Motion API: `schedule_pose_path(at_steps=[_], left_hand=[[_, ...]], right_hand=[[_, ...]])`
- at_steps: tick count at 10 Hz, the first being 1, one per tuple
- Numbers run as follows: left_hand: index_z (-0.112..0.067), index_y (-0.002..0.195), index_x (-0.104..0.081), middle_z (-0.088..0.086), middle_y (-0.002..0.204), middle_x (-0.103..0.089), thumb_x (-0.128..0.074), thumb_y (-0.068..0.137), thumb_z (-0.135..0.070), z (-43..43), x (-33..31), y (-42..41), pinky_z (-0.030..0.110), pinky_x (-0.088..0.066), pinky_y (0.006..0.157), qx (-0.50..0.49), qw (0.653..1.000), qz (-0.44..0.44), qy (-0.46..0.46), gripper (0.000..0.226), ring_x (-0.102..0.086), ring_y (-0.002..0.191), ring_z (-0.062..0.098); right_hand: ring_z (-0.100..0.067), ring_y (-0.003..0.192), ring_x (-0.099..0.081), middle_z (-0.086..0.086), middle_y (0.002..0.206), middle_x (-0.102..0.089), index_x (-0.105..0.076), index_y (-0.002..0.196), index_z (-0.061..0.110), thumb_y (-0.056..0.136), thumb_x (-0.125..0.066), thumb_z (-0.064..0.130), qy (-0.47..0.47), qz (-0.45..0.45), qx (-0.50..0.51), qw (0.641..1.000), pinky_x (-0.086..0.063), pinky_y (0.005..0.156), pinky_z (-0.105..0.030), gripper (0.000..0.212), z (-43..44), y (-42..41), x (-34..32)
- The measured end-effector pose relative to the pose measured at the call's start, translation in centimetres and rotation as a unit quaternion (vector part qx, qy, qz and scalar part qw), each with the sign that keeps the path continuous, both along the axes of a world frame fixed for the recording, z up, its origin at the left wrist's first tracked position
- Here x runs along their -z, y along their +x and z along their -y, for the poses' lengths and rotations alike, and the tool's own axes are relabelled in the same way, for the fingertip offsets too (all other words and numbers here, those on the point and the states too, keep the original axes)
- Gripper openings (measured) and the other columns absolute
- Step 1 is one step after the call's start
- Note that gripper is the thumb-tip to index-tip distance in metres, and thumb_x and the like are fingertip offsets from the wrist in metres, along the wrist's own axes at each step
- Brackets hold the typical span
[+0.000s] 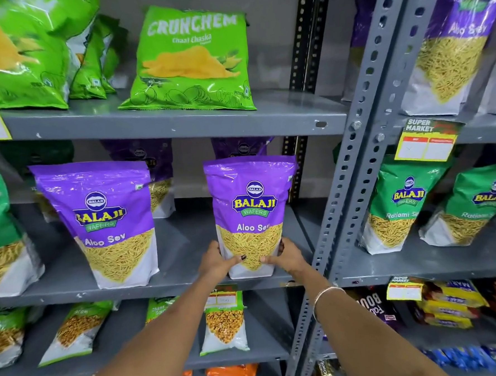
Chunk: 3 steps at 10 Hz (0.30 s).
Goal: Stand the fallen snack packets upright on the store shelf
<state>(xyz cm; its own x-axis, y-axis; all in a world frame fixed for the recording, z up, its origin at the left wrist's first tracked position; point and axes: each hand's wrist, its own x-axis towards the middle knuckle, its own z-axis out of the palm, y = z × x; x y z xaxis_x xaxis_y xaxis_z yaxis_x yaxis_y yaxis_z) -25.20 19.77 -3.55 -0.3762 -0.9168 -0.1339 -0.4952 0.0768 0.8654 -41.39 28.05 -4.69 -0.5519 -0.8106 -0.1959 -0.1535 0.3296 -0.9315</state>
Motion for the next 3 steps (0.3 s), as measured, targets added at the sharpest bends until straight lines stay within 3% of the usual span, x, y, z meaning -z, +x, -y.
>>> schedule_pose_path(at_steps=[2,3], left_hand=[[-0.012,0.098,-0.039,0.015,0.126,-0.058,-0.073,0.075,-0.025,0.0,-0.6,-0.1,0.038,-0.045,0.087,0.020,0.999,0.029,0.010,0.043,-0.055,0.115,0.032],[-0.007,0.122,-0.039,0.015,0.139,-0.046,-0.071,0.075,-0.034,-0.4,-0.6,0.5,0.045,-0.041,0.101,0.006,0.996,0.054,-0.069,0.063,-0.044,0.128,0.032]], right_hand=[[-0.030,0.123,-0.053,-0.014,0.130,-0.058,-0.044,0.126,0.004,0.060,-0.085,0.017,0.015,0.005,-0.008,1.000,-0.043,0.106,-0.047,0.079,-0.3,0.2,-0.5],[-0.030,0.133,-0.042,-0.014,0.141,-0.045,-0.030,0.136,0.006,0.057,-0.087,0.028,-0.032,-0.030,0.026,0.999,-0.038,0.110,-0.045,0.100,-0.4,1.7,-1.7]])
